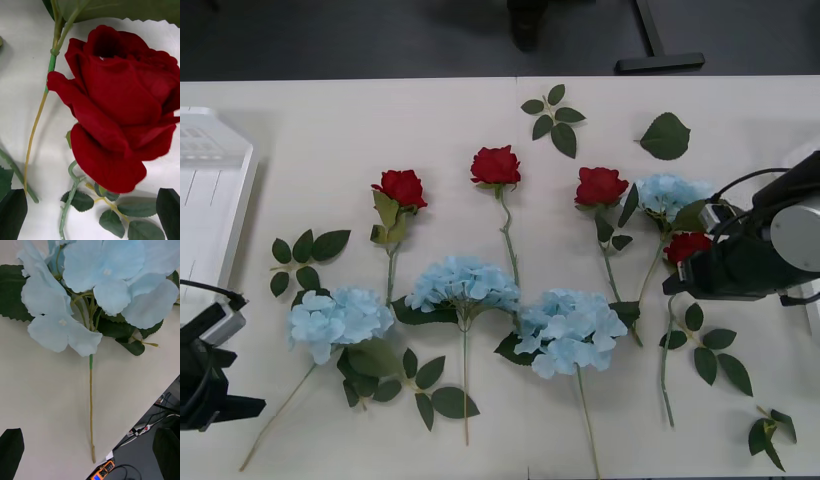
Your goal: Place the red flowers into the right box and the blue flowers into the left box. If a person shows an open palm, hand one flower to the person first, then continue sorting.
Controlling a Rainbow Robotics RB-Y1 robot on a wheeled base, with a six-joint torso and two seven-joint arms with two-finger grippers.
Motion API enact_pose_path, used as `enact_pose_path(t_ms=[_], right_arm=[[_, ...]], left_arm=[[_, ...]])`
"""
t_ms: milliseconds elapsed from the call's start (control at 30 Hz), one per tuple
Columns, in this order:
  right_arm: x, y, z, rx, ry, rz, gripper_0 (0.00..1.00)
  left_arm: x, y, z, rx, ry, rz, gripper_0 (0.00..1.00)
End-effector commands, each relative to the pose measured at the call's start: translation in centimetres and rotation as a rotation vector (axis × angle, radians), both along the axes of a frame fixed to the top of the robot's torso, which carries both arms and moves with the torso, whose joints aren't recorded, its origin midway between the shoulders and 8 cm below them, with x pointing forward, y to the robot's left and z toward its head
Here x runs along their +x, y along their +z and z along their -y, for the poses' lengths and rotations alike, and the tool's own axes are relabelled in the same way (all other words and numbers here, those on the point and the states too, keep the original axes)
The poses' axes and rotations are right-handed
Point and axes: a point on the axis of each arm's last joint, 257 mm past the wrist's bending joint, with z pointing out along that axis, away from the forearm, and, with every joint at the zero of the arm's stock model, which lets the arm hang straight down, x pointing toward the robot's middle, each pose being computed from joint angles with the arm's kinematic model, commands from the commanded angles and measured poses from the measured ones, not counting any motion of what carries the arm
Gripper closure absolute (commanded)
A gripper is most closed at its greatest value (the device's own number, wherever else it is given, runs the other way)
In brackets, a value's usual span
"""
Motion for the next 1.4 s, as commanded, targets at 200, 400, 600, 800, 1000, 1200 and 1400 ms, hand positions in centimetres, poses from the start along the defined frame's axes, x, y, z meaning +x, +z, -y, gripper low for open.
enact_pose_path(t_ms=[200,400,600,800,1000,1200,1400], right_arm=[[0.6,-2.7,-1.2,0.01,-0.048,0.006,0.0],[0.3,-4.3,-1.1,-0.003,-0.049,-0.004,0.0],[0.5,-4.7,-2.0,0.003,-0.041,0.011,0.0],[0.9,-4.8,-2.0,-0.008,-0.037,0.025,0.21],[1.0,-4.9,-1.7,-0.028,-0.035,0.033,0.62],[1.1,-5.0,-1.8,-0.035,-0.04,0.039,1.0],[1.2,-5.0,-1.9,-0.032,-0.049,0.041,1.0]], left_arm=[[3.2,-1.7,3.8,0.049,-0.095,0.124,0.0],[3.5,-3.4,5.0,0.07,-0.097,0.146,0.0],[3.9,-4.2,6.9,0.021,-0.028,0.124,0.0],[4.4,-4.9,7.8,0.027,0.006,0.122,0.0],[4.6,-5.4,8.2,0.029,0.048,0.11,0.0],[4.5,-6.1,8.1,0.03,0.061,0.096,0.76],[4.8,-6.7,8.0,0.016,0.088,0.082,0.99]])
